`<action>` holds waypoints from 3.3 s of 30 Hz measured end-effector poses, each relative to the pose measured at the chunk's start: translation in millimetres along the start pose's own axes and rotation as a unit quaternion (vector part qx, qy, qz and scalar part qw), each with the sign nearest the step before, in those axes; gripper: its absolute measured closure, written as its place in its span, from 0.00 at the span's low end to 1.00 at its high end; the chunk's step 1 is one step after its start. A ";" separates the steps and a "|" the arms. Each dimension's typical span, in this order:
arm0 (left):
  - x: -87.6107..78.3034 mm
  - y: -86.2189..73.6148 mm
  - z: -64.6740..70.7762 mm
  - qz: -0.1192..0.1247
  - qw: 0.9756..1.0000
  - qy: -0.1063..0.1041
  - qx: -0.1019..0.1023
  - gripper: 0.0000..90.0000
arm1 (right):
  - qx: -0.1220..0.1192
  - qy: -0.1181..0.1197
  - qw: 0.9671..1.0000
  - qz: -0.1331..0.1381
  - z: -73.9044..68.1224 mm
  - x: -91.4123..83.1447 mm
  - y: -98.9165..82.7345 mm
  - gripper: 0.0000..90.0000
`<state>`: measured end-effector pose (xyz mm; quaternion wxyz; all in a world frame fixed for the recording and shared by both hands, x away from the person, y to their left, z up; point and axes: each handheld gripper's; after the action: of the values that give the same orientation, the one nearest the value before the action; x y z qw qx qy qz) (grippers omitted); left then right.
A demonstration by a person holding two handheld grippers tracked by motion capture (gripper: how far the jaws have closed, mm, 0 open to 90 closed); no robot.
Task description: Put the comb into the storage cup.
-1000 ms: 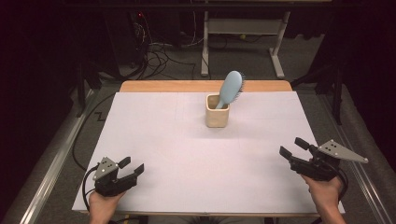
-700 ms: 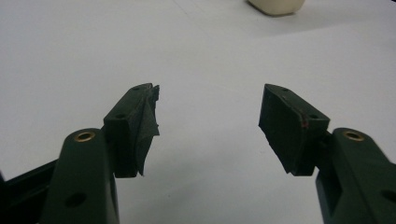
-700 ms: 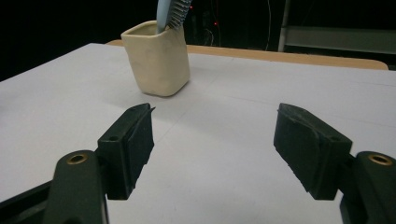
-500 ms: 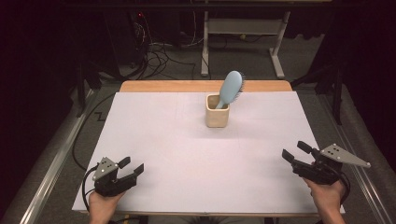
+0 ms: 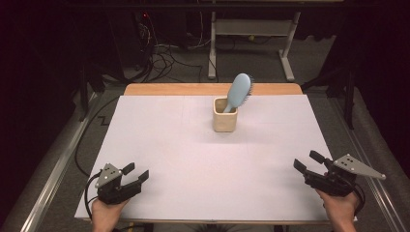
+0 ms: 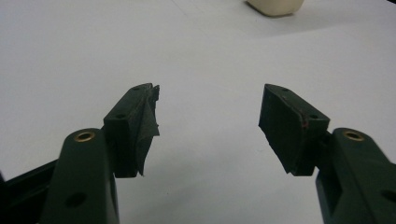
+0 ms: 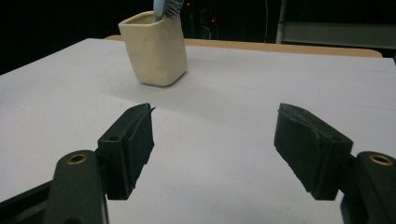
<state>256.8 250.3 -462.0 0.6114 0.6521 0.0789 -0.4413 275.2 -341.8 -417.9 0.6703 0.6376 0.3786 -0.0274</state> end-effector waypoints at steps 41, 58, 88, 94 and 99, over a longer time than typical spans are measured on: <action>-2.4 -2.2 1.4 0.002 1.000 -0.001 -0.001 0.42 | -0.003 -0.013 1.000 -0.024 -1.4 -1.2 -26.6 0.32; -3.3 -3.4 1.8 0.003 1.000 -0.004 -0.004 0.42 | 0.010 -0.016 0.999 -0.029 2.9 -1.1 -40.5 0.31; -3.9 -6.3 0.0 -0.003 1.000 -0.008 -0.013 0.41 | 0.022 -0.023 0.999 -0.037 6.1 -0.8 -51.8 0.30; -3.6 -6.2 -0.6 -0.004 1.000 -0.009 -0.015 0.41 | 0.015 -0.024 0.999 -0.039 4.8 -0.6 -52.0 0.30; -3.4 -6.0 -0.9 -0.004 1.000 -0.009 -0.016 0.41 | 0.015 -0.025 0.999 -0.038 4.6 -0.7 -51.9 0.30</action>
<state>251.3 254.0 -464.2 0.6206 0.6378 0.0830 -0.4486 249.9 -355.8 -461.3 0.6685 0.6316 0.3856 -0.0743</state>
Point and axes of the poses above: each handheld gripper's, and its own axes: x roughly forward along the jaws, y roughly out of its top, z roughly to its right, and after that the axes turned 13 degrees about -z, right-handed
